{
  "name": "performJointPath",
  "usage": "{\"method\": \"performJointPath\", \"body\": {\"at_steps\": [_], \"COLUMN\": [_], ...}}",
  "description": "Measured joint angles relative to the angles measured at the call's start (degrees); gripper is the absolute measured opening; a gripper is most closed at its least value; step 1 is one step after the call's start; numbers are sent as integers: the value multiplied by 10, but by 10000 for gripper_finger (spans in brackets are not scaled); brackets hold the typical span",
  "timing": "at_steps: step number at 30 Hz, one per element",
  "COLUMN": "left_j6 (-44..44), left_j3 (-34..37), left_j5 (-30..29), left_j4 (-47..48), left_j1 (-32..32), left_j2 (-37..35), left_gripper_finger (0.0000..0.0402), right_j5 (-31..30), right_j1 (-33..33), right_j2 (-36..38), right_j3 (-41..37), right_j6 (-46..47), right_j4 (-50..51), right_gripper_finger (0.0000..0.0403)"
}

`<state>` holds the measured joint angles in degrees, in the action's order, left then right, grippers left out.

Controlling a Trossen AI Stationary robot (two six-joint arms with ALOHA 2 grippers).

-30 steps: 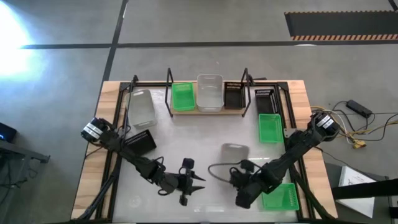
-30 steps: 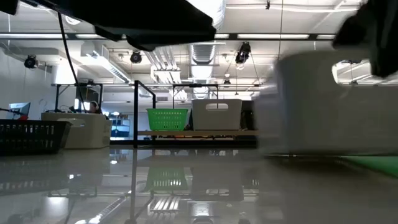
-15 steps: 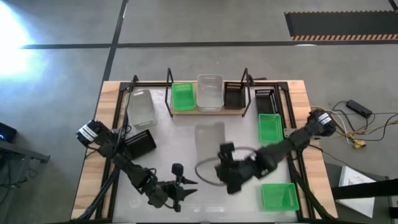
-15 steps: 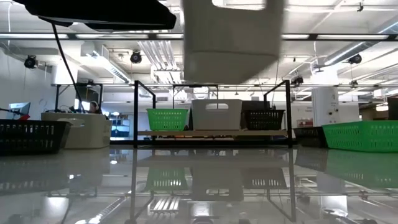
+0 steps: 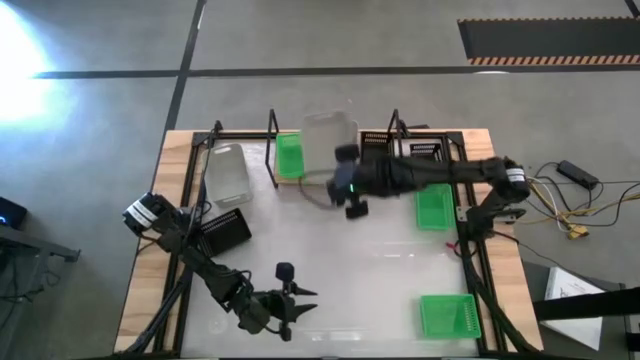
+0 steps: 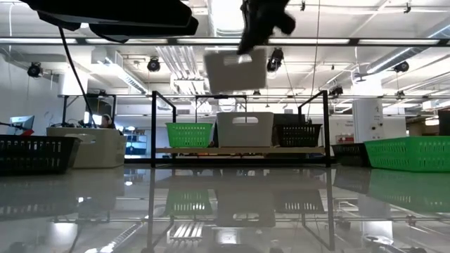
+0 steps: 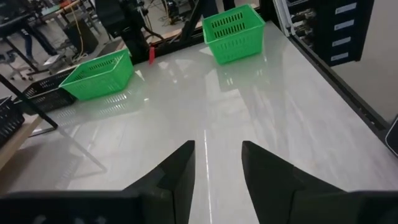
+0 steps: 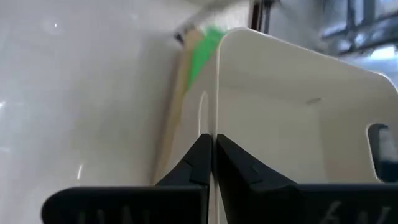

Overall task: Stack baskets on shelf by color
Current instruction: Stack the bottom white bin on the white bin on the shelf

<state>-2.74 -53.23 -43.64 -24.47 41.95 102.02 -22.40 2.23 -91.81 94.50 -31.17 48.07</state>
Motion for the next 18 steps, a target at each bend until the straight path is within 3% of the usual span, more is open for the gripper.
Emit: {"method": "performJointPath", "body": {"at_steps": [4,7,12,18], "left_j6": [-1,-1,-1,-1], "left_j3": [0,0,0,0], "left_j5": [0,0,0,0], "left_j4": [0,0,0,-1], "left_j1": [0,0,0,0], "left_j2": [0,0,0,0], "left_gripper_finger": [116,116,116,116], "right_j5": [56,65,124,139], "right_j1": [83,121,151,154], "right_j2": [0,0,0,0], "right_j3": [-25,-42,-64,-72], "right_j6": [-20,-34,-33,-13], "right_j4": [-16,-39,-82,-77], "right_gripper_finger": [9,9,8,8]}}
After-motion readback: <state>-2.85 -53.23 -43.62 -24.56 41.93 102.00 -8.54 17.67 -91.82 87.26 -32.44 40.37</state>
